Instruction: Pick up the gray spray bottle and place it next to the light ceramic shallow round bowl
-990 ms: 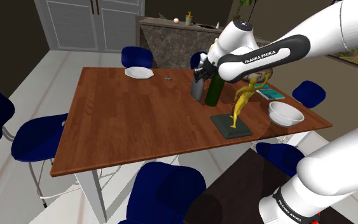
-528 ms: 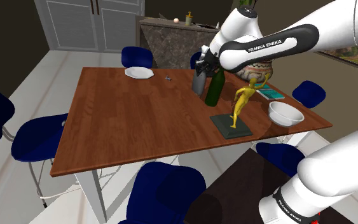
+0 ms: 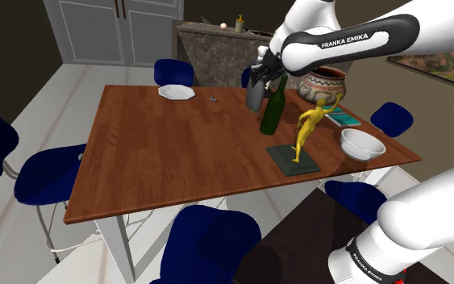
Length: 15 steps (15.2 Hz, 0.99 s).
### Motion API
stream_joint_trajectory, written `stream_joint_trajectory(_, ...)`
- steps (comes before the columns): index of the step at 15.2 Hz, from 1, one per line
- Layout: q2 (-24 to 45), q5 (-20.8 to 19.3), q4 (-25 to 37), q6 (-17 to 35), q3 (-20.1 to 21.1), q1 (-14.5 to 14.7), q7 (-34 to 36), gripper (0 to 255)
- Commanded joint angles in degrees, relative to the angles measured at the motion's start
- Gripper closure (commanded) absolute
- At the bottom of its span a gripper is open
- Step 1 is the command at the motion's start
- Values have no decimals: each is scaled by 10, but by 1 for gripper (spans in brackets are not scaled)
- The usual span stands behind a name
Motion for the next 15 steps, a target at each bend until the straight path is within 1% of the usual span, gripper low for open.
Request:
stream_joint_trajectory(1,-4,5,13,-16,-2,1,-6,255)
stream_joint_trajectory(15,-17,25,107,-122,-8,6,-31,255)
